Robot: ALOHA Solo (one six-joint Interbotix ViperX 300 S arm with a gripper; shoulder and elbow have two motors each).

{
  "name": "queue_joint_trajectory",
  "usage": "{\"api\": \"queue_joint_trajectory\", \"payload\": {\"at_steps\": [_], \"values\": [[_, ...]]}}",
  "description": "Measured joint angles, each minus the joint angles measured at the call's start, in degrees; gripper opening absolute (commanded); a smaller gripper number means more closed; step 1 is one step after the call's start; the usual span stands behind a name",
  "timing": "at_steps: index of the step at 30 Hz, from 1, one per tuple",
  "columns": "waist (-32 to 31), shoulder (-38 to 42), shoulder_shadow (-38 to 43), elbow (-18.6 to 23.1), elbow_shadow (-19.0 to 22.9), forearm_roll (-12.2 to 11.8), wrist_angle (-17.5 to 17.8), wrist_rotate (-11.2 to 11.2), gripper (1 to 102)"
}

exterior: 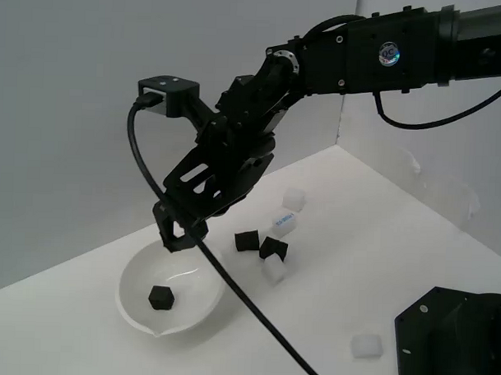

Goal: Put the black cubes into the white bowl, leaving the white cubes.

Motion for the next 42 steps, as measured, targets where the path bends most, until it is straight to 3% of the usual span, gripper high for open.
{"api": "queue_joint_trajectory", "payload": {"at_steps": [7,12,18,24,42], "values": [[7.4,3.8,3.8,6.2,6.0,0.5,0.1,1.0,100],[11.2,4.4,4.4,9.4,9.2,1.4,0.1,2.9,98],[12.8,4.6,4.5,12.1,12.0,1.4,-1.9,4.0,89],[13.8,3.0,3.0,13.4,13.4,1.4,-3.6,4.9,83],[13.8,-4.2,-4.1,15.4,15.3,1.5,-7.3,6.9,83]]}}
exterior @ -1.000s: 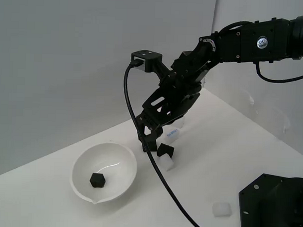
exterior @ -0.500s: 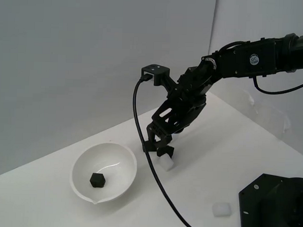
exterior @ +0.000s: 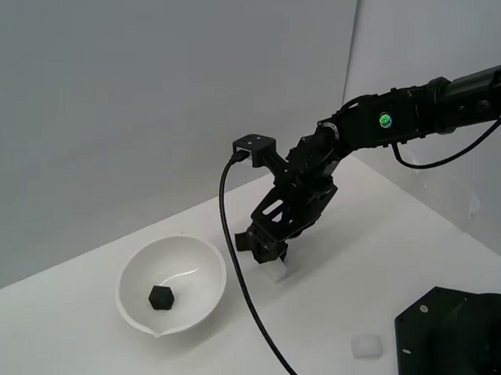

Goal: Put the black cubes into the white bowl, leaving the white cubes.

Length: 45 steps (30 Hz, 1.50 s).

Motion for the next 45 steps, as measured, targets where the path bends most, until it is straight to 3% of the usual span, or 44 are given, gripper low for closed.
{"api": "queue_joint_trajectory", "payload": {"at_steps": [29,35,38,43,45], "values": [[2.5,-5.8,-5.8,-0.7,-0.7,0.0,-3.7,2.0,82],[4.7,-6.4,-6.4,-0.8,-0.7,-0.2,-3.7,4.1,81],[5.7,-6.3,-6.5,-0.8,-0.7,-0.2,-3.7,4.1,74],[6.8,-6.3,-6.4,-0.8,-0.7,-0.1,-3.7,5.0,43],[6.9,-6.3,-6.4,-0.8,-0.7,-0.1,-3.7,5.0,39]]}}
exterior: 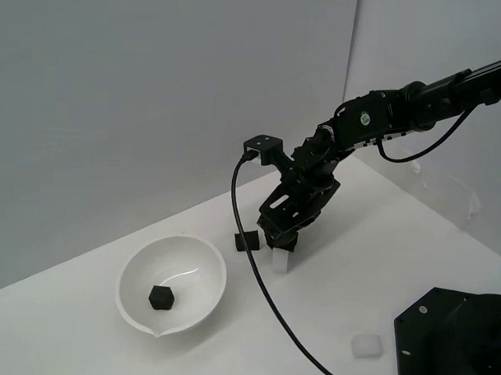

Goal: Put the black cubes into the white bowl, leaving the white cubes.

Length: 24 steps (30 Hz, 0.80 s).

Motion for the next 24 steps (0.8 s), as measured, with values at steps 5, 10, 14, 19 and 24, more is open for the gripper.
{"api": "queue_joint_trajectory", "payload": {"at_steps": [5,10,14,19,24], "values": [[0.0,0.0,0.0,0.0,0.0,0.0,0.7,0.0,37],[0.5,1.1,1.1,0.0,0.0,0.0,1.7,0.0,34],[1.5,3.3,3.3,0.0,0.0,0.0,2.8,0.1,34],[2.5,6.7,6.8,0.0,0.0,0.2,5.2,0.2,34],[2.4,10.9,10.9,-0.3,-0.4,0.0,7.6,0.2,34]]}}
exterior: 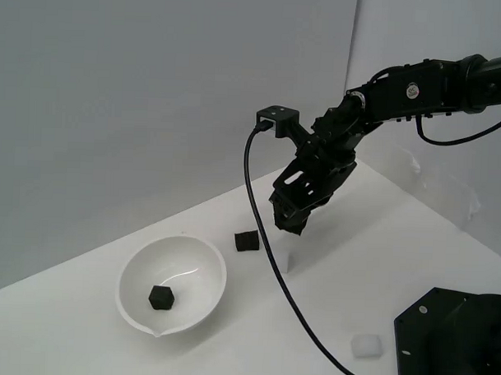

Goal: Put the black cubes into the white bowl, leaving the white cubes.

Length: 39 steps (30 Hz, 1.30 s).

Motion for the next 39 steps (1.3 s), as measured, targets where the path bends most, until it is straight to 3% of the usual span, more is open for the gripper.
{"api": "queue_joint_trajectory", "payload": {"at_steps": [6,14,21,26,35,37,39], "values": [[-0.4,4.8,4.7,-2.6,-2.6,-1.8,3.0,-0.9,34],[-7.8,7.2,7.2,-6.0,-6.0,-5.7,3.5,-1.8,34],[-14.7,5.4,5.3,-8.9,-8.8,-8.0,3.1,-3.2,34],[-18.6,2.8,2.9,-11.6,-11.4,-8.2,2.9,-4.5,34],[-22.9,-1.2,-1.2,-14.6,-14.4,-10.5,1.8,-4.7,35],[-23.3,-1.7,-1.7,-14.5,-14.4,-11.3,1.8,-4.2,42],[-23.3,-1.7,-1.7,-14.6,-14.4,-12.5,1.5,-4.0,66]]}}
